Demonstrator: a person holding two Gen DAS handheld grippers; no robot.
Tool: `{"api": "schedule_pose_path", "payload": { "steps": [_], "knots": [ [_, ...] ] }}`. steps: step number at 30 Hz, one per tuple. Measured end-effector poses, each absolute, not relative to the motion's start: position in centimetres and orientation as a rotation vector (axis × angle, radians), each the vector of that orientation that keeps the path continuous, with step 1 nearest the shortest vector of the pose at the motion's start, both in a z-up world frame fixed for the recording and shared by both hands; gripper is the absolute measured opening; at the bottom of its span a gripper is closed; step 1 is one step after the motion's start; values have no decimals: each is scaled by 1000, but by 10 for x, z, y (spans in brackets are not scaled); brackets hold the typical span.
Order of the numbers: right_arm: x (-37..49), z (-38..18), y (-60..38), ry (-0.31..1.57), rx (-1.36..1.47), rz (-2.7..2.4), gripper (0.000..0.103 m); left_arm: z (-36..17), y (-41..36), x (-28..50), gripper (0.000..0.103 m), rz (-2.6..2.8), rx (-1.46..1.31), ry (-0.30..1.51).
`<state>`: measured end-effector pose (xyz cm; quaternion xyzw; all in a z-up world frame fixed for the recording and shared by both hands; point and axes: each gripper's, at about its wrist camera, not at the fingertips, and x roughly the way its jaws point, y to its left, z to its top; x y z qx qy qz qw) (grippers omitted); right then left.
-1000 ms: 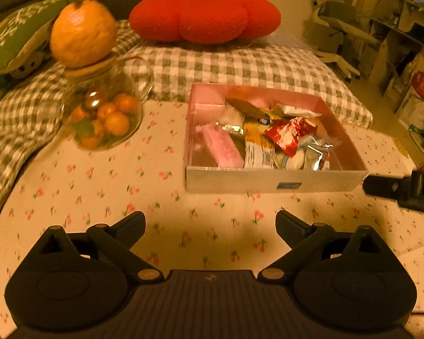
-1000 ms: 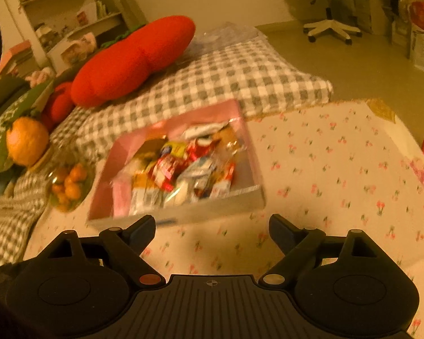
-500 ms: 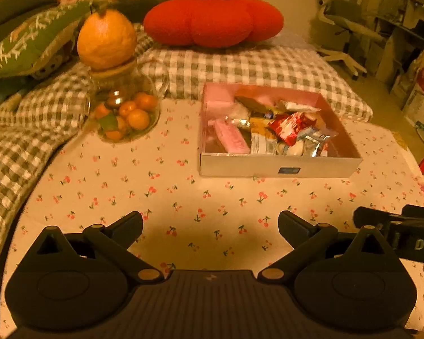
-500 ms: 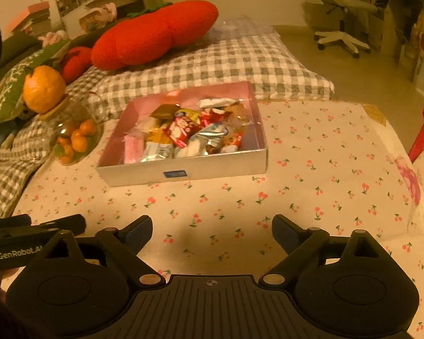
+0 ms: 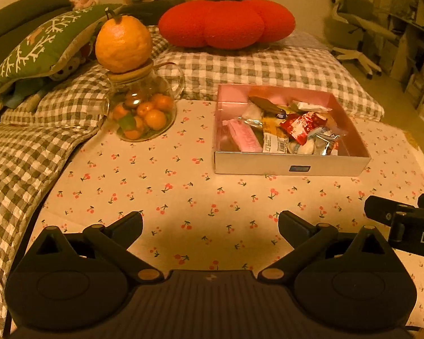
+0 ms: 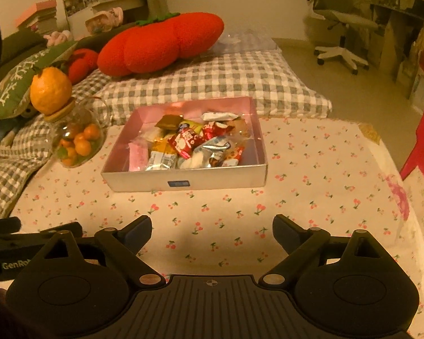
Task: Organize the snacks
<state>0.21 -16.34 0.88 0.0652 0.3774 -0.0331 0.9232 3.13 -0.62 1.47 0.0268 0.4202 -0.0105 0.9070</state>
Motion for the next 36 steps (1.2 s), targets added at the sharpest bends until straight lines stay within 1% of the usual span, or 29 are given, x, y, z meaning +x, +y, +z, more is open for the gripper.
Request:
{"api": "schedule_pose_path", "payload": {
  "steps": [36],
  "knots": [
    [-1,7,-157,783,109,-55,95,15,-10,26,102,-32,56,866]
  ]
}}
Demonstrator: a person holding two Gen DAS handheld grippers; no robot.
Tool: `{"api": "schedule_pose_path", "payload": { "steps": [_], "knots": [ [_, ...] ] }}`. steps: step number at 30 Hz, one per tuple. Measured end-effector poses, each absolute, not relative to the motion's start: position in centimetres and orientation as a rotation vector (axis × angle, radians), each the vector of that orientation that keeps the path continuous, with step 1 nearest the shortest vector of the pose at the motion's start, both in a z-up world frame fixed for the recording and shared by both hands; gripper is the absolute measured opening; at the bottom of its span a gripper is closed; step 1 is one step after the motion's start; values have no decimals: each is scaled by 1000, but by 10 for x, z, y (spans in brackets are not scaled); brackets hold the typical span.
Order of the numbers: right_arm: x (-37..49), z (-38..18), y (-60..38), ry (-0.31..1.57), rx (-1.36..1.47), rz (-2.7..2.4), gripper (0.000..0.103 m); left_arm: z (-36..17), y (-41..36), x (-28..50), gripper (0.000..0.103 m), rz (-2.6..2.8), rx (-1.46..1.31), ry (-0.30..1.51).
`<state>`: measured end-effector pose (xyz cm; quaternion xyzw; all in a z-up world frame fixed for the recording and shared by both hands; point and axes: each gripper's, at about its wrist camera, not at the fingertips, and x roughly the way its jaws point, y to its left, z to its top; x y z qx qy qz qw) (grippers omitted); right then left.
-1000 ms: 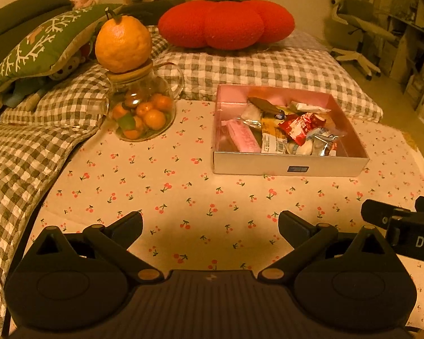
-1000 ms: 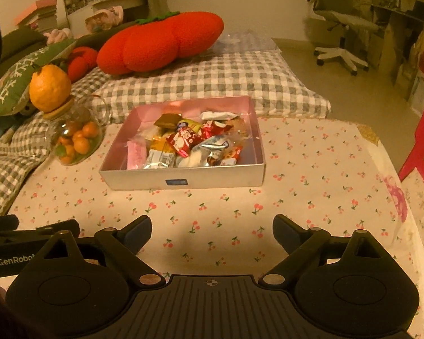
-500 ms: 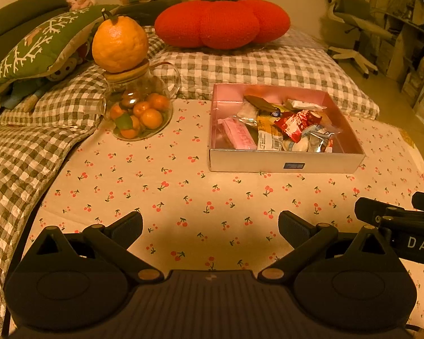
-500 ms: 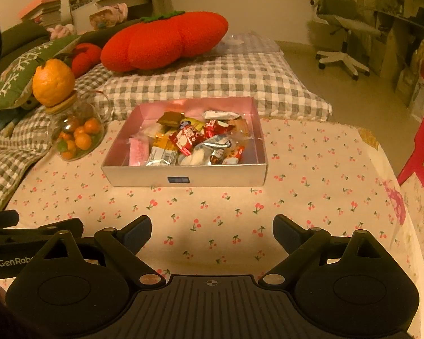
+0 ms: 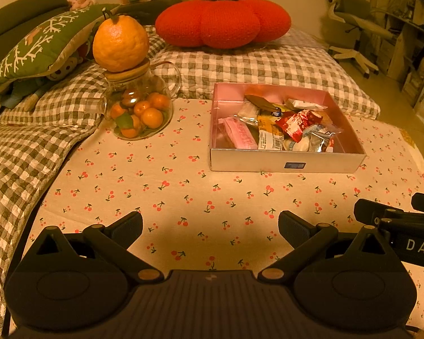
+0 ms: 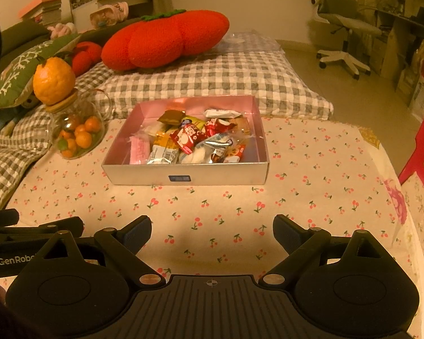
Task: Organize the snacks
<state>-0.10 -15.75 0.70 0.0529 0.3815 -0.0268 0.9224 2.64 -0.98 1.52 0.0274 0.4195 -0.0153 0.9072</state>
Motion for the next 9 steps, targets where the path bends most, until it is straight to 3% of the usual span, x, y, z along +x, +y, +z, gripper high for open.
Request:
{"api": "schedule_pose_path", "payload": {
  "steps": [9],
  "knots": [
    [-1,7,-157,784,109,-55,95,14,-9,26,102,-37,63,874]
  ]
}}
